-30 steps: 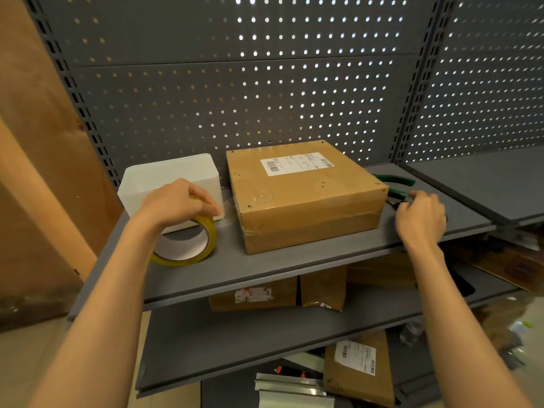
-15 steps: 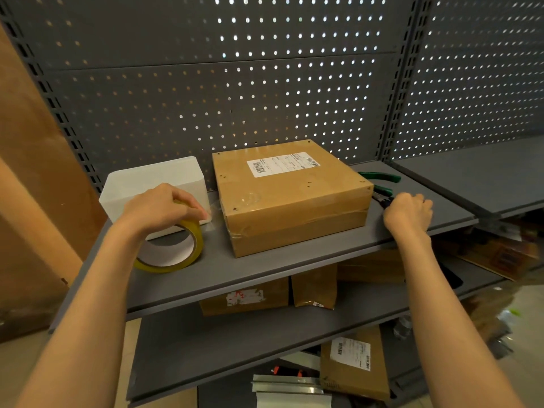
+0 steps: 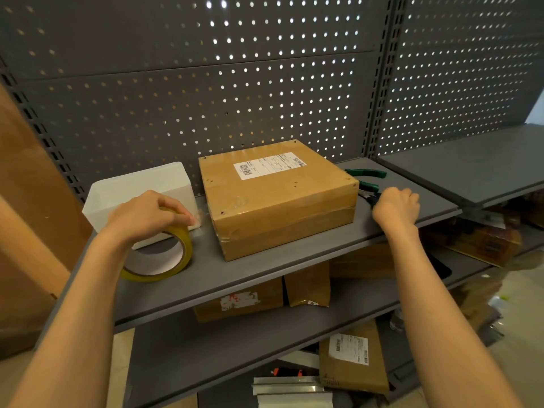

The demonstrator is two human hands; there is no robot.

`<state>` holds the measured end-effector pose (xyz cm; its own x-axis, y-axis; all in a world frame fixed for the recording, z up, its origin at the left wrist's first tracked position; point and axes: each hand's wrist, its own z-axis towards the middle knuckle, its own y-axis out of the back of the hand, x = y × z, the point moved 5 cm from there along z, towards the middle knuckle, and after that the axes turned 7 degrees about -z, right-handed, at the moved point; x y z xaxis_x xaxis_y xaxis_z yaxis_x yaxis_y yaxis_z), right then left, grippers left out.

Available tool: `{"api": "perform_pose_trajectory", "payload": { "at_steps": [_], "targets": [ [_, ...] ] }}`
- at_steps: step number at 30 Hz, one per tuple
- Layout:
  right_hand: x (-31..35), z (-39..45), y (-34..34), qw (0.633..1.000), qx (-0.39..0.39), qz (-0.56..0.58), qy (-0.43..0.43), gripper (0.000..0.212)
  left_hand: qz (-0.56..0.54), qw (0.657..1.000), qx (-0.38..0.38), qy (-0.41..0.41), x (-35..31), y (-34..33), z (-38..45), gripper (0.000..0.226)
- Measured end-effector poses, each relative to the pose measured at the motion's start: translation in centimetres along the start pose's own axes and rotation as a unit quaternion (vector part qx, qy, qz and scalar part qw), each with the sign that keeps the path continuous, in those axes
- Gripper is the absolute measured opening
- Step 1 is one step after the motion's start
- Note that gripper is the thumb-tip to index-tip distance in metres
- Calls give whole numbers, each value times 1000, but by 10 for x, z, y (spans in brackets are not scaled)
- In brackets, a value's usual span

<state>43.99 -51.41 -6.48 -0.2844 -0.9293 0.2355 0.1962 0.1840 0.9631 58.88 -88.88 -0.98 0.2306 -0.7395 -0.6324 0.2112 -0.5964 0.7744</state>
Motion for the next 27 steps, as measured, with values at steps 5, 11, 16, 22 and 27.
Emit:
{"api": "perform_pose_trajectory", "payload": {
  "at_steps": [5,11,16,22,27],
  "targets": [
    [-3,-4,0,1000,-20,-2,16,39,-2,1000,0,-3,0,0,0,11],
    [2,-12,7,995,-63,41,69,33,-1,1000,1,-6,0,0,0,11],
    [8,-19,18,983,-118,105,90,35,-5,1000,0,-4,0,0,1,13],
    [8,-23,28,973,-132,164,92,40,-6,1000,-6,-6,1,0,0,11],
    [3,-31,42,949,-198,228,92,43,-4,1000,-14,1,3,1,2,12]
  ]
}}
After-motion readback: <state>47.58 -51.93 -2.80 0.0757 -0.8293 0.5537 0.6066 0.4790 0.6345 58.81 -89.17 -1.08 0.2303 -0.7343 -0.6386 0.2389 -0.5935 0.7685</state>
